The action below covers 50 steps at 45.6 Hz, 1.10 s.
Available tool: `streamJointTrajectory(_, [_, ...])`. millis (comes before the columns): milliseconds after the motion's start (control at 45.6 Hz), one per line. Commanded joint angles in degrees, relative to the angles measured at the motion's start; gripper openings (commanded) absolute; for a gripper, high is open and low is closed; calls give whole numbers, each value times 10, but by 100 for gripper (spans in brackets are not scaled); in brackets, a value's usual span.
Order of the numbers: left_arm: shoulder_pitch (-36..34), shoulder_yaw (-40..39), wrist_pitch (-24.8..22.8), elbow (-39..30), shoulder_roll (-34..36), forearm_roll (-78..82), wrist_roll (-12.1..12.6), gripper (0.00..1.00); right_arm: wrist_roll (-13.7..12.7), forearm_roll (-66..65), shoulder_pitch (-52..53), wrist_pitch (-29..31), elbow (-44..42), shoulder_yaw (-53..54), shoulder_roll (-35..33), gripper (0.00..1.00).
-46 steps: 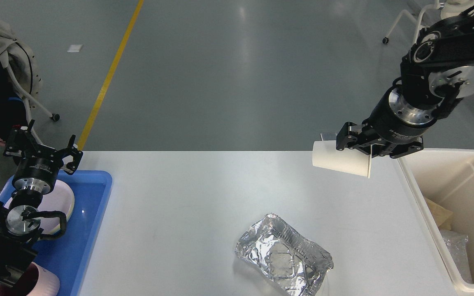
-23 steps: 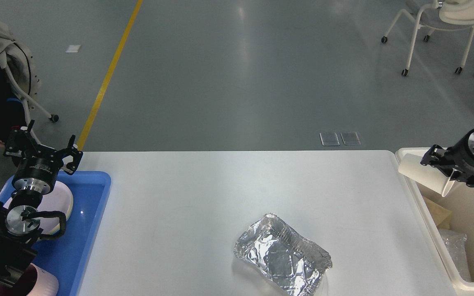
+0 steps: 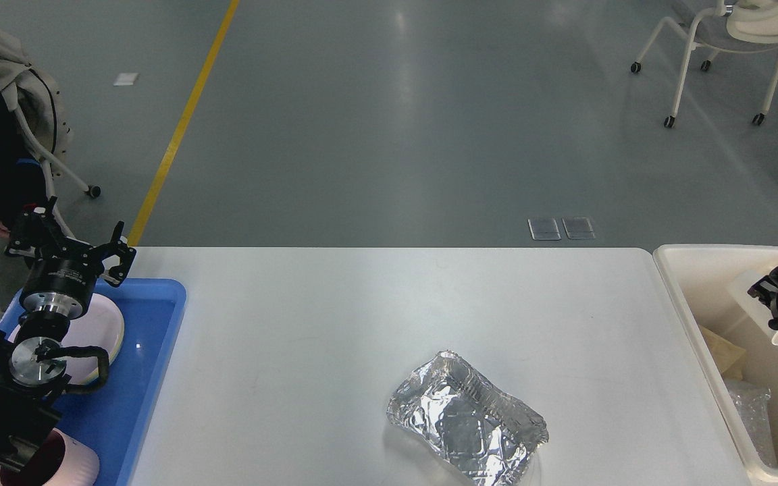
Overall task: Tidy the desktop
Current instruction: 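Lift the paper cup and drop it into the white bin, then swing the right gripper out and down beside the foil tray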
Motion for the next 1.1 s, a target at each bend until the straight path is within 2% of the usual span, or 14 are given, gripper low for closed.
streamJointTrajectory(0, [0, -1, 0, 0, 0, 0, 0, 98, 1, 1, -44, -18, -50, 2, 18, 0])
streamJointTrajectory(110, [0, 0, 0, 0, 0, 0, 0, 98, 1, 3, -63, -26, -62, 2, 27, 0])
streamJointTrajectory(131, [0, 0, 0, 0, 0, 0, 0, 98, 1, 4, -63, -26, -61, 3, 28, 7])
streamJointTrajectory(153, [0, 0, 0, 0, 1, 0, 0, 98, -3, 11, -63, -19, -59, 13, 35, 99])
streamJointTrajectory(635, [0, 0, 0, 0, 0, 0, 0, 98, -4, 42, -74, -15, -59, 41, 54, 100])
streamJointTrajectory(789, [0, 0, 0, 0, 1, 0, 0, 98, -4, 42, -2, -6, -52, 40, 48, 100])
streamJointTrajectory(898, [0, 0, 0, 0, 1, 0, 0, 98, -3, 42, 75, 30, -47, 36, 48, 100])
streamJointTrajectory(1073, [0, 0, 0, 0, 1, 0, 0, 98, -2, 41, 196, 145, 23, 33, 42, 100])
